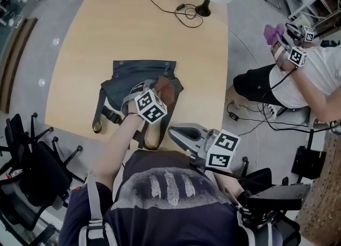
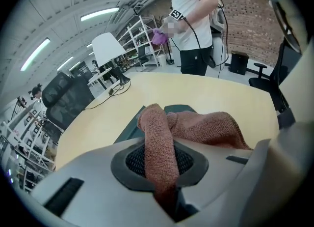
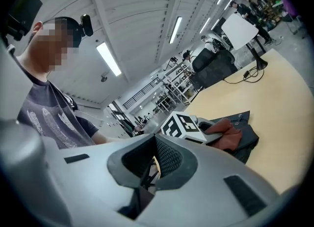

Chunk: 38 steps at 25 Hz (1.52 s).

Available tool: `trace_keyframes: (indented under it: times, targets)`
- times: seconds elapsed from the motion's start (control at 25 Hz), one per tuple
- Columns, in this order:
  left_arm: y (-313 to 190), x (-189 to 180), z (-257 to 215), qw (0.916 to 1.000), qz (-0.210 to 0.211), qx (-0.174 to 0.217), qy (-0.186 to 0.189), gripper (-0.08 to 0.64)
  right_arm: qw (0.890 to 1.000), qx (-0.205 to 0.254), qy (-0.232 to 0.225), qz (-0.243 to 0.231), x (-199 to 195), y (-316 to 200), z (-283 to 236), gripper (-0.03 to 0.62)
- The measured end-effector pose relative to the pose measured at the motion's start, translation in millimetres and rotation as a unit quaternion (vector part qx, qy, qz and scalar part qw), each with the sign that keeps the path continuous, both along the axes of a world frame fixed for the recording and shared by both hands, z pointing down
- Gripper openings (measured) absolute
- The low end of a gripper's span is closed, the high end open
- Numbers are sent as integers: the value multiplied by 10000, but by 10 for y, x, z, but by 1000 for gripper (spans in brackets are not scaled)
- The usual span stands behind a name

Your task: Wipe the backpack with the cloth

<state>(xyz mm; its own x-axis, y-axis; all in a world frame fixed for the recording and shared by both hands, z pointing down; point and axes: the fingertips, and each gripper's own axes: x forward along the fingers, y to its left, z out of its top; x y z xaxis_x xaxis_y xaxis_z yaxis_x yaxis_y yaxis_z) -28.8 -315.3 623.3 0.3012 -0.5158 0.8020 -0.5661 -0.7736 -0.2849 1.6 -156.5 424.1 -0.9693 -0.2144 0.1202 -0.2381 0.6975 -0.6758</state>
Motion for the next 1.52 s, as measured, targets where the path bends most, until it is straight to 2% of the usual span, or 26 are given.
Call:
trace_keyframes:
  times: [0.28,0.72,0.8,0.88,0.96,1.04,1.08,1.12,1.16,1.2,1.36,1.52]
  targets:
    - [270,-1001,58,9978,-648,101,-31,55,9994,109,145,-280,-425,197,-78,2]
    - [571,-2090,107,9902,-1351,285,192,55,9976,250,407,-502,-991,478,-116,2]
    - [594,-2368,138,9867,-1596,297,104,55,9976,256,433,-471,-1053,496,-109,2]
    - [672,-2789,230,9760,-2173,146,24,55,9976,261,465,-434,-1080,514,-92,2]
    - [742,-3243,272,9534,-3009,-41,216,55,9978,246,488,-388,-1070,521,-78,2]
    - [692,-3582,203,9281,-3690,-6,493,55,9981,217,492,-314,-1054,525,-66,2]
    - [621,-3674,162,9193,-3888,44,599,55,9982,215,496,-276,-1051,529,-61,2]
    - [532,-3708,135,9146,-3987,66,677,55,9982,227,506,-246,-1047,533,-56,2]
    - [434,-3687,126,9139,-3994,52,719,55,9981,249,522,-219,-1037,535,-54,2]
    - [336,-3621,129,9168,-3928,13,718,55,9980,271,538,-186,-1019,532,-54,2]
    - [34,-3154,201,9397,-3376,-157,525,55,9982,268,533,83,-832,464,-53,0]
    - [-109,-2777,245,9507,-3059,-296,419,55,9978,207,450,444,-545,368,-47,2]
